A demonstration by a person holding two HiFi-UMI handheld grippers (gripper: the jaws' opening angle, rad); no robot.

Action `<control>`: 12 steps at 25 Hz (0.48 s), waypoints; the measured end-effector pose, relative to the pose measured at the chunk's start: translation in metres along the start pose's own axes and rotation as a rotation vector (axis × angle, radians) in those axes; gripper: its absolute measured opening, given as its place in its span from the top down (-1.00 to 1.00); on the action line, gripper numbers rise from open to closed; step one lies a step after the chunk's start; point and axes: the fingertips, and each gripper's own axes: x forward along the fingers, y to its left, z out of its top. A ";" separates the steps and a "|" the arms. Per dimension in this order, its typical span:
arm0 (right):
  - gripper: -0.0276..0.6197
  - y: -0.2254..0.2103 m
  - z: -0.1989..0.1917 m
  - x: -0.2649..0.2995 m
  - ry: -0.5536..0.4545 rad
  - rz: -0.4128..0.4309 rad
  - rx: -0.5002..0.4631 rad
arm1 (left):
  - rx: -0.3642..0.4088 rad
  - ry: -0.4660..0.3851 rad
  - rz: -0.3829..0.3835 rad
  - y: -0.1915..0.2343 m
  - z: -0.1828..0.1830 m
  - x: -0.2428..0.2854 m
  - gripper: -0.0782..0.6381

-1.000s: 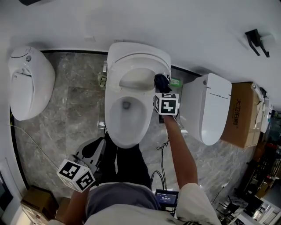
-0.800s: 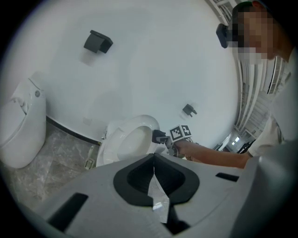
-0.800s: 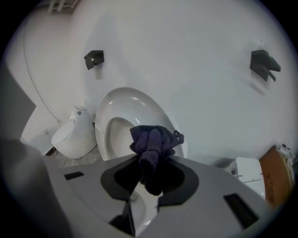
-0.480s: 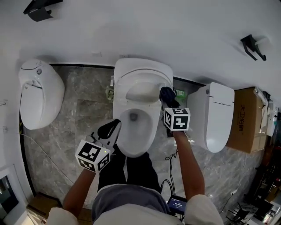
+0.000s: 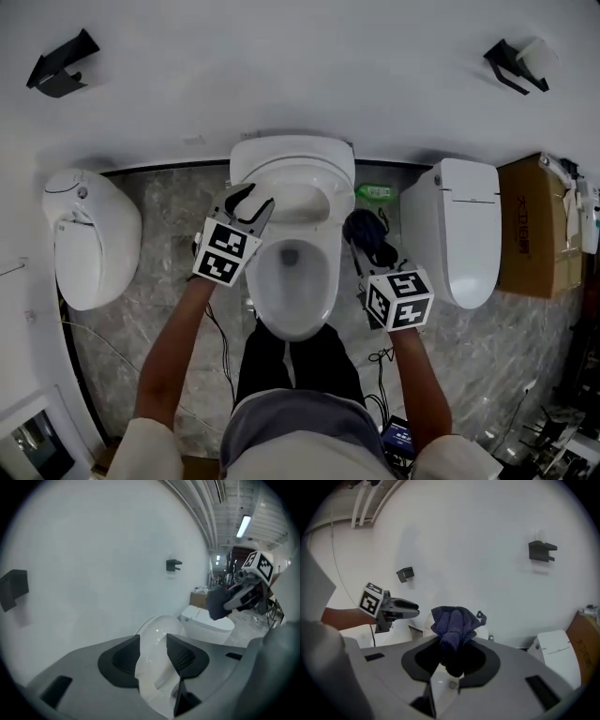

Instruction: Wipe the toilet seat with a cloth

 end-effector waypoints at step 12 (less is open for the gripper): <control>0.66 -0.008 -0.012 -0.040 0.002 0.008 0.047 | 0.269 0.248 -0.064 0.027 -0.021 0.088 0.32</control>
